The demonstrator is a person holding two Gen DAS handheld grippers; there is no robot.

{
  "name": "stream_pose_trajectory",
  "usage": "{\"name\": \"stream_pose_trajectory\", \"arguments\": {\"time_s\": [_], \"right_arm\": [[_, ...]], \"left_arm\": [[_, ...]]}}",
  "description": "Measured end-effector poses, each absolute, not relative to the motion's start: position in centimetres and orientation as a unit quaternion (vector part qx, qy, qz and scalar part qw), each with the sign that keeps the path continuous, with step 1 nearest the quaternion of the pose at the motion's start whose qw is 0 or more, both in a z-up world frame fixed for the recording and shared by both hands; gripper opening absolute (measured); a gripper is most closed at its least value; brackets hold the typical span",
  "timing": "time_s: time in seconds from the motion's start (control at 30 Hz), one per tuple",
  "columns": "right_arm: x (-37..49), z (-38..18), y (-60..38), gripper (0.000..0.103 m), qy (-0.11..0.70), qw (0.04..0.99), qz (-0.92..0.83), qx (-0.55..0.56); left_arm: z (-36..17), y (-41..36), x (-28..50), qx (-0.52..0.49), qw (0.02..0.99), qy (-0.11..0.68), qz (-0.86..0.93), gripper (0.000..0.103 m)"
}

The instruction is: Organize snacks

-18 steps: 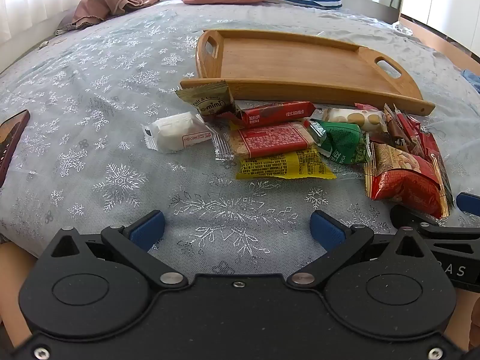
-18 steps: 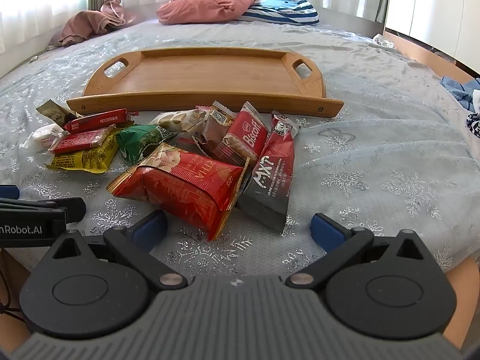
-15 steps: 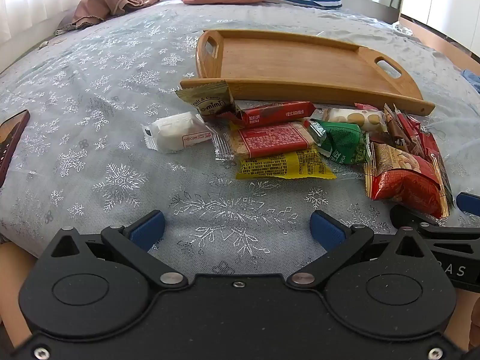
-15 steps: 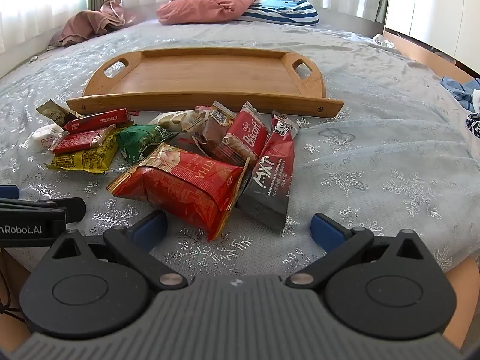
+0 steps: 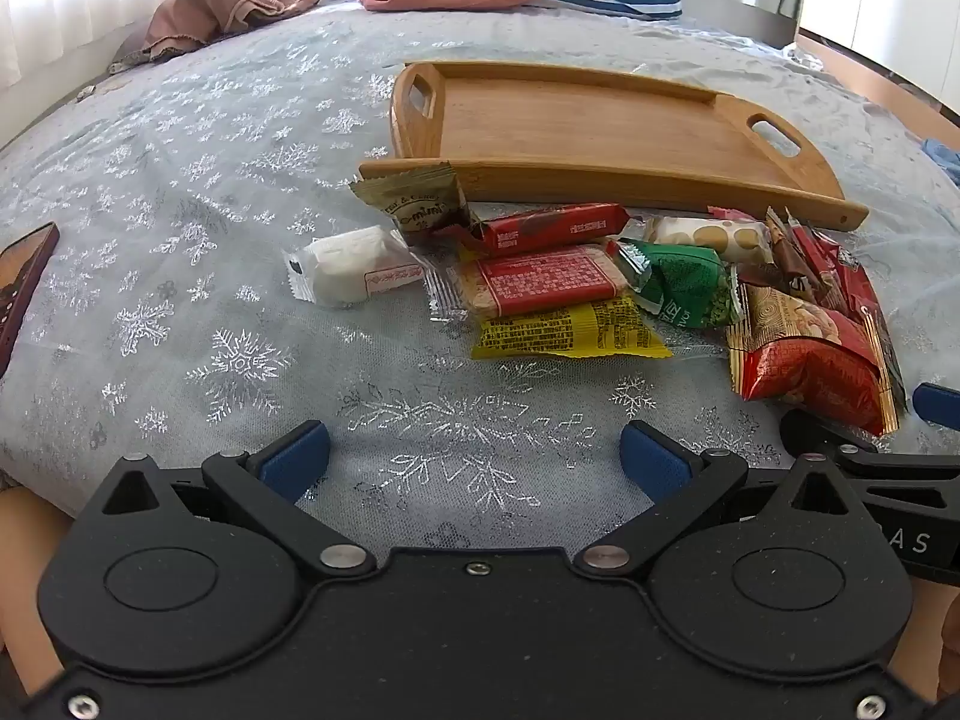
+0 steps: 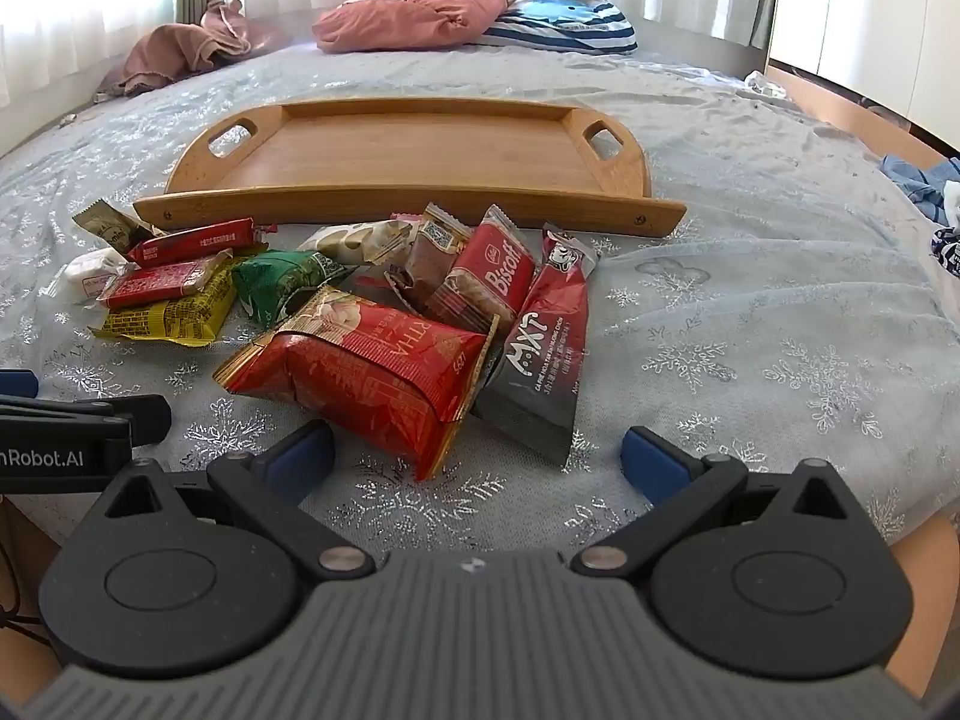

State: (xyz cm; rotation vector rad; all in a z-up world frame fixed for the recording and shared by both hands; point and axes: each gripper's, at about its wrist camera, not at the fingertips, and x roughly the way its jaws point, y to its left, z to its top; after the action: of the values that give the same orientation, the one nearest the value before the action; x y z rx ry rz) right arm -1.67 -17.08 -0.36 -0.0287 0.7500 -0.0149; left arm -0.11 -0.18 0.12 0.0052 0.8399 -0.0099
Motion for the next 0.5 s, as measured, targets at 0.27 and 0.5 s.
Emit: {"name": "stream_pose_trajectory", "arguments": {"time_s": [0.27,0.5], "right_arm": [[-1.80,-0.28,-16.73,0.103,0.367,0.930,-0.012,-0.018],[-1.69,-0.37,-16.72,0.103,0.369,0.929,-0.015,-0.025]], "left_arm": [[0.48,-0.10,-0.08,0.010,0.915,0.402,-0.014,0.103],[-0.01,0.28,-0.31,0.016,0.922,0.385,-0.028,0.103]]}}
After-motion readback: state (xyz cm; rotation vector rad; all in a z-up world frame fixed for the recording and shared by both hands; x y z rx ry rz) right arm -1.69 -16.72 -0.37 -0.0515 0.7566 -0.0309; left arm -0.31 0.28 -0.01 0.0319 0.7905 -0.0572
